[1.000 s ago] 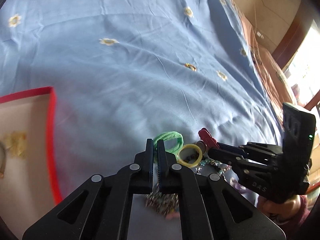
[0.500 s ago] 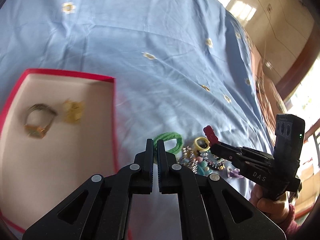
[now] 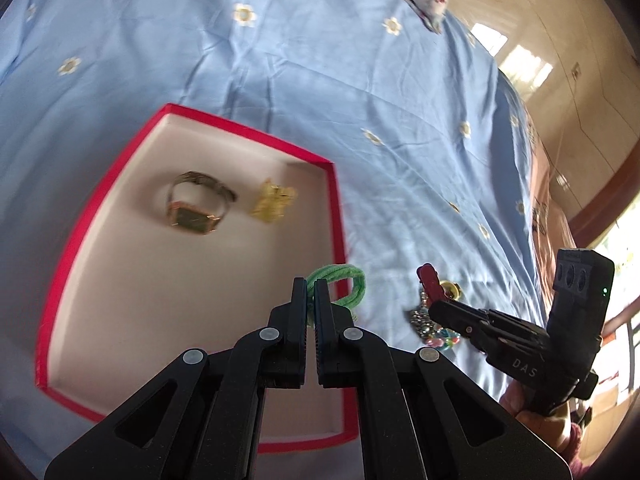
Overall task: Organize jewelry
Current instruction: 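Carry the green hair tie and pink clip into the red box and release both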
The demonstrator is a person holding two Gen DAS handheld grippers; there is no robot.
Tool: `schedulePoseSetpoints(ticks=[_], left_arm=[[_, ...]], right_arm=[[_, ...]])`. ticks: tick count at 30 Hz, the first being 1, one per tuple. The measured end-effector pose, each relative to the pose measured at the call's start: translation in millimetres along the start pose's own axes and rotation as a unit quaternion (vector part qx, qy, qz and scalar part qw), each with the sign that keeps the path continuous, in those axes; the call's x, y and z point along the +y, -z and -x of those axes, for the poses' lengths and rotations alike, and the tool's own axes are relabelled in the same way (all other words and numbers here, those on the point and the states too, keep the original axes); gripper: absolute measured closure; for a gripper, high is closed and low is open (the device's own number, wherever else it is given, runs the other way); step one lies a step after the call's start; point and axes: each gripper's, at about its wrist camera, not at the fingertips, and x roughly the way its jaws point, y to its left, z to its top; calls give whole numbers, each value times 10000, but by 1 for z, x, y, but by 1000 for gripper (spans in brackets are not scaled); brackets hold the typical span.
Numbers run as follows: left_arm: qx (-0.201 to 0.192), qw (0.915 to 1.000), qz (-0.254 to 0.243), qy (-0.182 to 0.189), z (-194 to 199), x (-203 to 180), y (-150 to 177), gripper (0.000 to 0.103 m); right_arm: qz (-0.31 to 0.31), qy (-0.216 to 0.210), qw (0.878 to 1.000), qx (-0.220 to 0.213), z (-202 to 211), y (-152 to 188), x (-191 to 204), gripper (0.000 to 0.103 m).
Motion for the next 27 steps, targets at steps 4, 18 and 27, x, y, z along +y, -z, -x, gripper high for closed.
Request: schedulePoseSetpoints(ticks=[4, 18, 27], left_arm=[[-66, 9998, 126, -100, 7, 15, 2, 101], [-188, 9976, 492, -454, 11, 64, -8, 101], [-21, 9958, 528, -747, -10, 82, -21, 101]], right_arm=[[132, -113, 9998, 56, -9, -2, 20, 92], [398, -388, 9982, 239, -50, -18, 72, 92], [495, -163, 9975, 478, -92, -29, 75, 92]])
